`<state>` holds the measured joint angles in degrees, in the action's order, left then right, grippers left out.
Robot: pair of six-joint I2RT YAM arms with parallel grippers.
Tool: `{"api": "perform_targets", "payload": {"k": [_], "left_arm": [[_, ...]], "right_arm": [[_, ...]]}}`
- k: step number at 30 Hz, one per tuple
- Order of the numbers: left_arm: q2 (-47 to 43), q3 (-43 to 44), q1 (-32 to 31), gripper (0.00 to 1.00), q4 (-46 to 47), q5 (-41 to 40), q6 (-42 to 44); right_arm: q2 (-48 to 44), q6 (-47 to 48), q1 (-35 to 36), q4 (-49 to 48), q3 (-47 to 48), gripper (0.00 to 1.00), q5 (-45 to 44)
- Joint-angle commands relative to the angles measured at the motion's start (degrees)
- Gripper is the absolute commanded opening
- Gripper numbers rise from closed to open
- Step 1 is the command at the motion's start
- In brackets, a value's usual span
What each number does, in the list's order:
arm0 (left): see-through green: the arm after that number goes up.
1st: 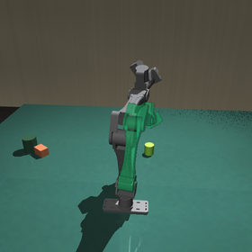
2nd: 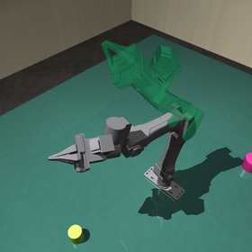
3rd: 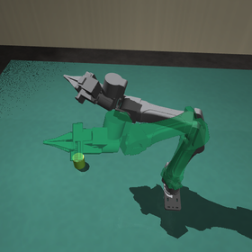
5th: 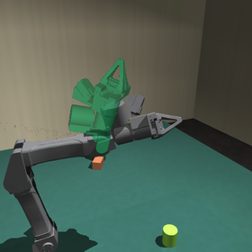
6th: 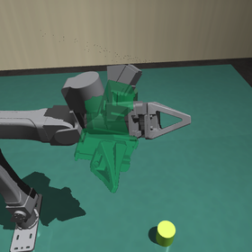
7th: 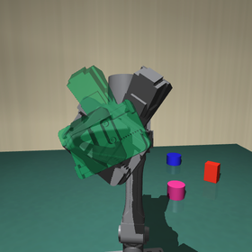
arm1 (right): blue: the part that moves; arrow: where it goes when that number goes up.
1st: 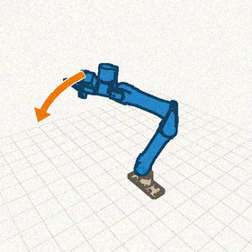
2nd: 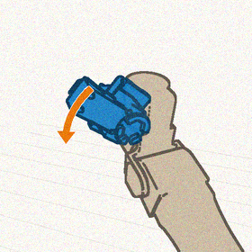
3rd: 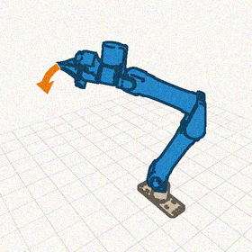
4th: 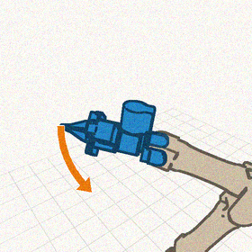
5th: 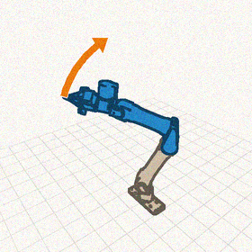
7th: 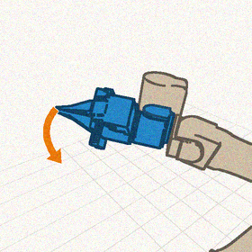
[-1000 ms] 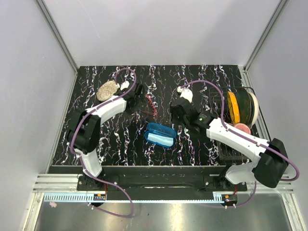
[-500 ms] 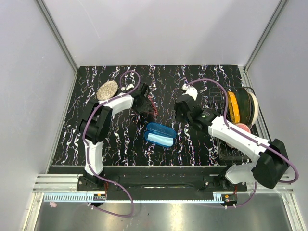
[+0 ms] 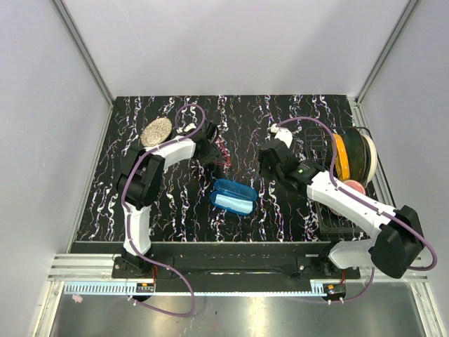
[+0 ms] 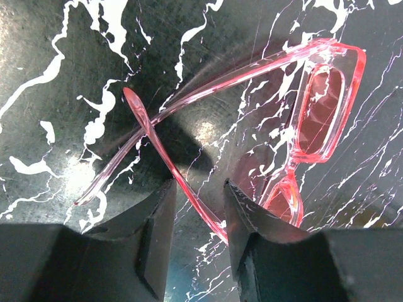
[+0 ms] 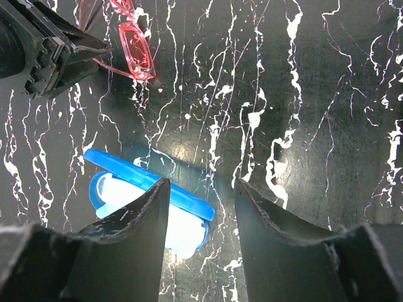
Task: Organize the sunglasses
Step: Fold the sunglasses.
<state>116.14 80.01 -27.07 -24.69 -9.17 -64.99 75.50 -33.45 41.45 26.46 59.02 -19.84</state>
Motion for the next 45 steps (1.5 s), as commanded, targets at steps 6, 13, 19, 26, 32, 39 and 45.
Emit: {"api": "perform_targets", "payload": {"k": [6, 13, 19, 26, 32, 39, 45], "left_arm": [[1.46, 0.24, -1.14, 0.45, -0.18, -1.99, 2.15], [2.16, 1.47, -2.55, 0.54, -2.64, -4.98, 3.38], [-0.82, 0.15, -3.43, 0.54, -2.73, -7.35, 3.99], [0.40, 1.02, -3.87, 0.51, -3.26, -7.27, 6.53], [2.95, 3.84, -4.40, 0.30, -5.19, -7.09, 9.97], [0.68, 2.70, -4.40, 0.06, -6.07, -9.64, 11.11], [-4.33, 3.05, -4.40, 0.00, -3.18, -11.13, 17.52]], "right_arm": [[-3.17, -0.74, -0.58, -0.70, -1.28, 0.51, 0.41], [-3.70, -0.91, -0.58, -0.79, -1.81, 0.51, 0.59], [-4.14, -1.09, -0.58, -1.06, -2.25, 0.51, 0.67], [-4.49, -1.35, -0.50, -1.32, -2.60, 0.51, 1.03], [-5.10, -1.62, -0.58, -1.59, -2.77, 0.51, 1.29], [-5.54, -1.79, -0.58, -1.67, -3.04, 0.51, 1.55], [-5.98, -2.05, -0.58, -1.67, -2.95, 0.51, 2.17]]}}
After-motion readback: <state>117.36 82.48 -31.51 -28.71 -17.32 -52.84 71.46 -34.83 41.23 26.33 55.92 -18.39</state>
